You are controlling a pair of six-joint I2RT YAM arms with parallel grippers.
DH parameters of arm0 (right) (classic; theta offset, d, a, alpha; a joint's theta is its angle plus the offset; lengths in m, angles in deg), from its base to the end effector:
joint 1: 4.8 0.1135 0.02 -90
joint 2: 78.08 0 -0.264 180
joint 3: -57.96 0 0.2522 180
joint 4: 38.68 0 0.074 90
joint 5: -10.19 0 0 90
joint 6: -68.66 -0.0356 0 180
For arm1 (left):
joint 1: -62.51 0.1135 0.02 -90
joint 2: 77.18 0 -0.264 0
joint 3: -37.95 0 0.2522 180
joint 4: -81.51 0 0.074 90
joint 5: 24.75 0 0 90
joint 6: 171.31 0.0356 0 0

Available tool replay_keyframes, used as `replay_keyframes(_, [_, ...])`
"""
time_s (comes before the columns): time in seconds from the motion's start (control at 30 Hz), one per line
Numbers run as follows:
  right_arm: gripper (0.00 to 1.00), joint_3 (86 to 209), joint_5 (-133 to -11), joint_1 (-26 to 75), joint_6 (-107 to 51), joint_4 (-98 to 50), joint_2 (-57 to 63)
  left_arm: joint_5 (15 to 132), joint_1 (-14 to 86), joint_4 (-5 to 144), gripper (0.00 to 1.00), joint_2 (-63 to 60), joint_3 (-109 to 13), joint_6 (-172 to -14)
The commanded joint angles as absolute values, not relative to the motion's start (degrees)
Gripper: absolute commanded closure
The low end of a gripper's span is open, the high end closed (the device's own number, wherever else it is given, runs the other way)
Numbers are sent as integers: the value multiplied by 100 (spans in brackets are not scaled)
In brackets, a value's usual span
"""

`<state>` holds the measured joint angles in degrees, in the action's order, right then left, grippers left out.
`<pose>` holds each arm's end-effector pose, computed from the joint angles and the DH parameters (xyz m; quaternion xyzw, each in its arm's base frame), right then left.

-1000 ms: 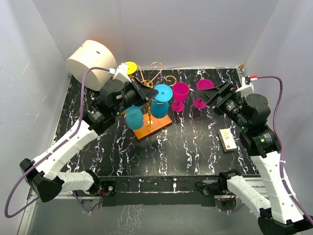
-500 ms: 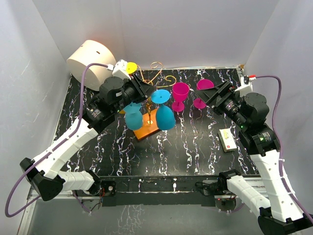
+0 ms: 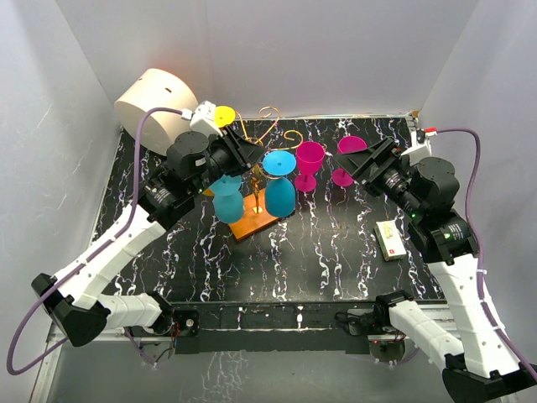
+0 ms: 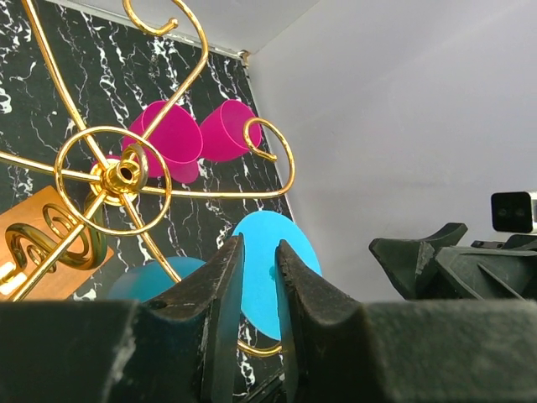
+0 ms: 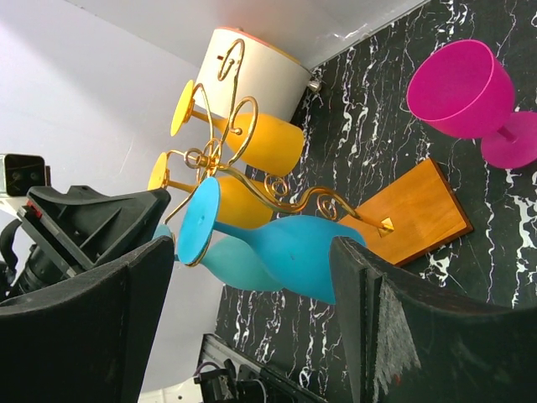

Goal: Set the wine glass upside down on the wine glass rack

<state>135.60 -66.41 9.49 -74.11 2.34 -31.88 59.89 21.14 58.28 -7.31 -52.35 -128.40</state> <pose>0.1526 0.0474 0.4175 0.1788 0.7409 0.4284 0.4853 0.2084 -0.1791 0.4441 -0.0683 0.7209 -0.4562 0.5172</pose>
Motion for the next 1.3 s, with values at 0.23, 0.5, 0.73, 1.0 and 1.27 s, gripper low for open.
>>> replay_keyframes(0.23, [27,13675,-7379,970,-6887,377,-3158,6447,2130,6071,78,-1051,-5863,-12074])
replay_keyframes(0.5, [27,14310,-8708,970,-5455,1449,-2317,6247,2130,5346,69,-1462,-6274,-10614])
replay_keyframes(0.73, [30,14779,-9223,970,-4848,1575,-1267,4665,2129,4239,49,-2159,-5973,-10061])
replay_keyframes(1.0, [39,15674,-9312,970,-4415,1534,193,4721,2131,4276,29,-3129,-5126,-9843])
replay_keyframes(1.27, [50,16921,-9329,970,-4184,1769,1789,4592,2129,3962,27,-3331,-5229,-9613])
